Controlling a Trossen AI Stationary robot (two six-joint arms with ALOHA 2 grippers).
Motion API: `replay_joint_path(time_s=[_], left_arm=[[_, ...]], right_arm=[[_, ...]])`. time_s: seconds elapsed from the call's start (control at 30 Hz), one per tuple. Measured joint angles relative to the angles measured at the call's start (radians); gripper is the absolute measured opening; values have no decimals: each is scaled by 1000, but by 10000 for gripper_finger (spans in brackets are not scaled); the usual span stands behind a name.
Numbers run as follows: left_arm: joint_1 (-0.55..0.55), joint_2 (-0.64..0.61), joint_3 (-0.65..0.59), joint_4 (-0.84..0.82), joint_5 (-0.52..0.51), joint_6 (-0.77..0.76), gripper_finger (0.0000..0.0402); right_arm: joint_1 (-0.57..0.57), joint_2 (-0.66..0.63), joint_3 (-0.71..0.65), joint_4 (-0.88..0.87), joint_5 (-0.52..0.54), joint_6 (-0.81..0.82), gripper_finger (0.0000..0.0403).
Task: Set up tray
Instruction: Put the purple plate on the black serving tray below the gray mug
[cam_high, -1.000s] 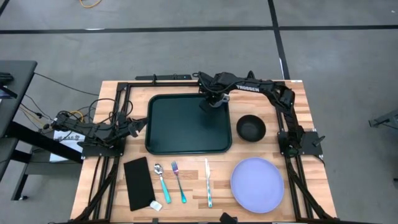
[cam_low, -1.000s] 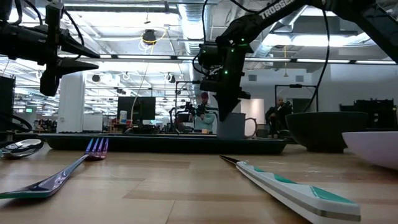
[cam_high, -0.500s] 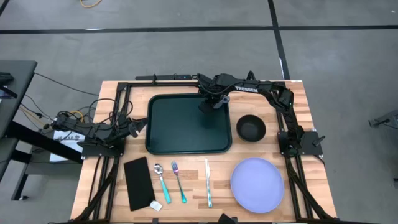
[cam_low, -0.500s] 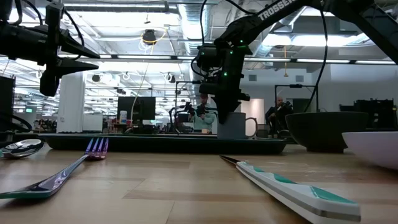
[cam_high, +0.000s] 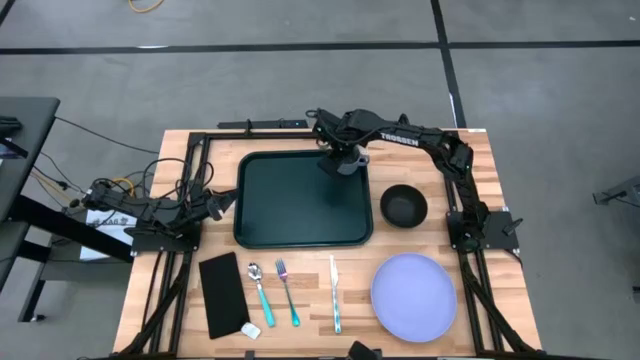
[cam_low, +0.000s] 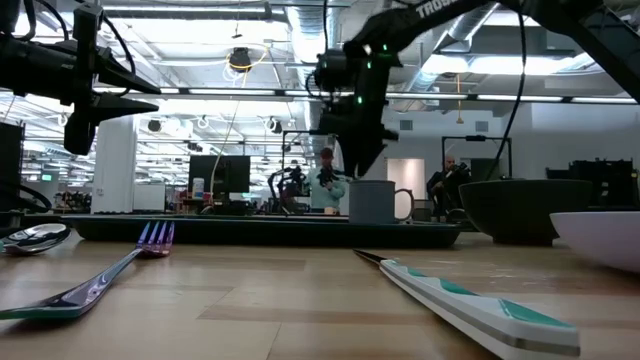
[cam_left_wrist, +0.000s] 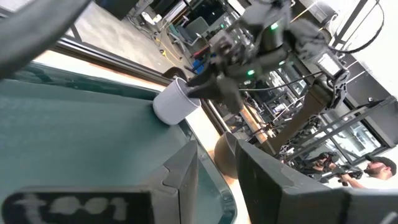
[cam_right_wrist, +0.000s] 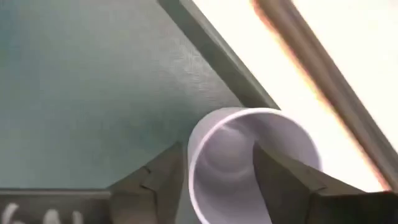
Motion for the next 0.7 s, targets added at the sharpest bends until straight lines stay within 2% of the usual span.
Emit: replay_joint_path(time_s=[0.17,0.3,0.43,0.57,0.7], left_arm=[[0,0,0,0,-2,0,96],[0,0,0,-1,-2,0,96],[0,0,0,-2,8,0,96],[0,0,1,-11,68,32,96],[0,0,2,-15,96,116,96]], right_arm=[[52,-1,222,-263,-51,77,211],[155,-26,347,-416,-59,110,217],[280,-104,359,-420,-63,166,215],[385,-173,357,-445,-50,328,211],[486,-227,349,-504,73,548,208]])
